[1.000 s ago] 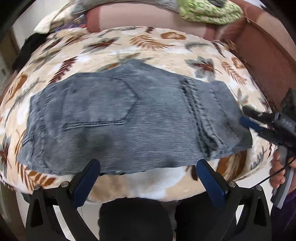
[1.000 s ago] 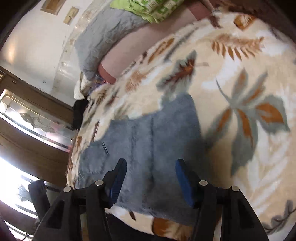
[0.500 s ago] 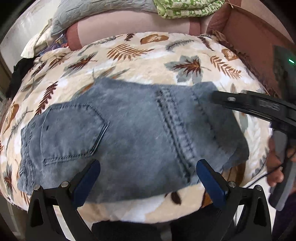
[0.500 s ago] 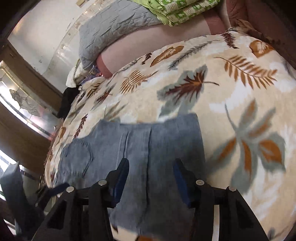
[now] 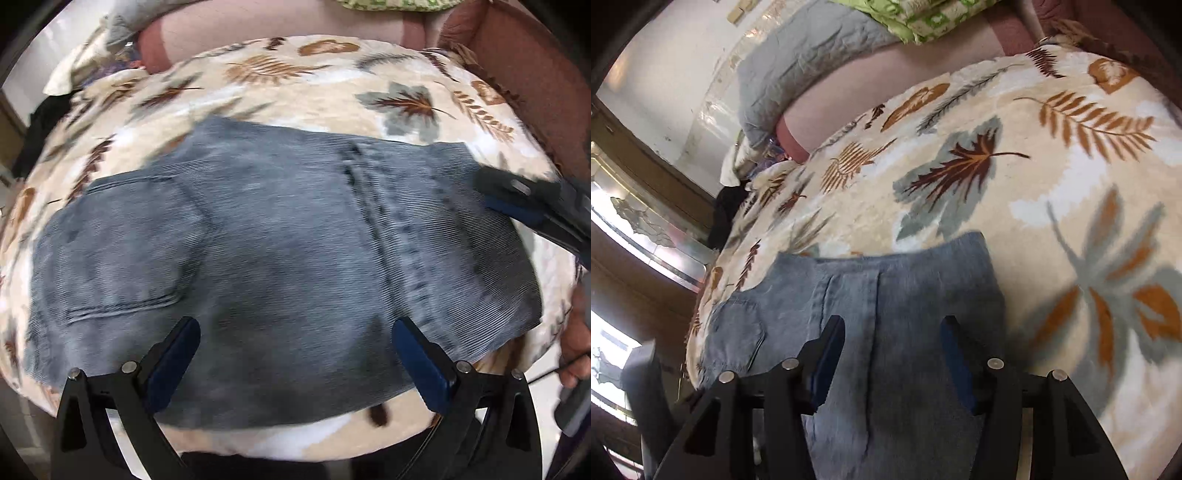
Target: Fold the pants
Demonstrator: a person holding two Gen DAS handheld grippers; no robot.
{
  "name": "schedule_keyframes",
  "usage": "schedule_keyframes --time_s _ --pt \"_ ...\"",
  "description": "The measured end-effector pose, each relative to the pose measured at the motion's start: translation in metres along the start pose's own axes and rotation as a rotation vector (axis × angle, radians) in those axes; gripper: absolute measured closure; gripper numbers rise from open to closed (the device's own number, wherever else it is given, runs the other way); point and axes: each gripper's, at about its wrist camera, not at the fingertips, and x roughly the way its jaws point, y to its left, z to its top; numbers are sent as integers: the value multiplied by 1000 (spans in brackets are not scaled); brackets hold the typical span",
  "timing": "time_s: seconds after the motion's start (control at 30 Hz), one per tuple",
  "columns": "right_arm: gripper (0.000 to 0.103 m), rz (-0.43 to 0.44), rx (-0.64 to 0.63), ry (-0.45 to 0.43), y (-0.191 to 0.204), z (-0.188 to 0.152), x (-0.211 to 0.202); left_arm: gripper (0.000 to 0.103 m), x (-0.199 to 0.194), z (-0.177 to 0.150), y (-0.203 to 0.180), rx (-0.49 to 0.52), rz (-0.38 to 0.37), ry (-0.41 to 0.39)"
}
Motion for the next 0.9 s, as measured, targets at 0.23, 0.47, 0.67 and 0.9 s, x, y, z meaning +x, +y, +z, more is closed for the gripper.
schedule_keyframes --time_s 0.23,0.47,0.67,0.9 --pt "45 -15 -104 12 26 -55 -29 0 -29 -41 64 -103 41 -39" --pt "41 -218 -253 69 56 -84 -7 0 -55 -94 142 -240 105 -23" --pt "39 -99 -224 19 89 -93 -30 0 -73 -135 225 -439 170 -42" --pt "36 84 -231 -61 132 -144 -30 0 -79 -158 273 -614 68 -73"
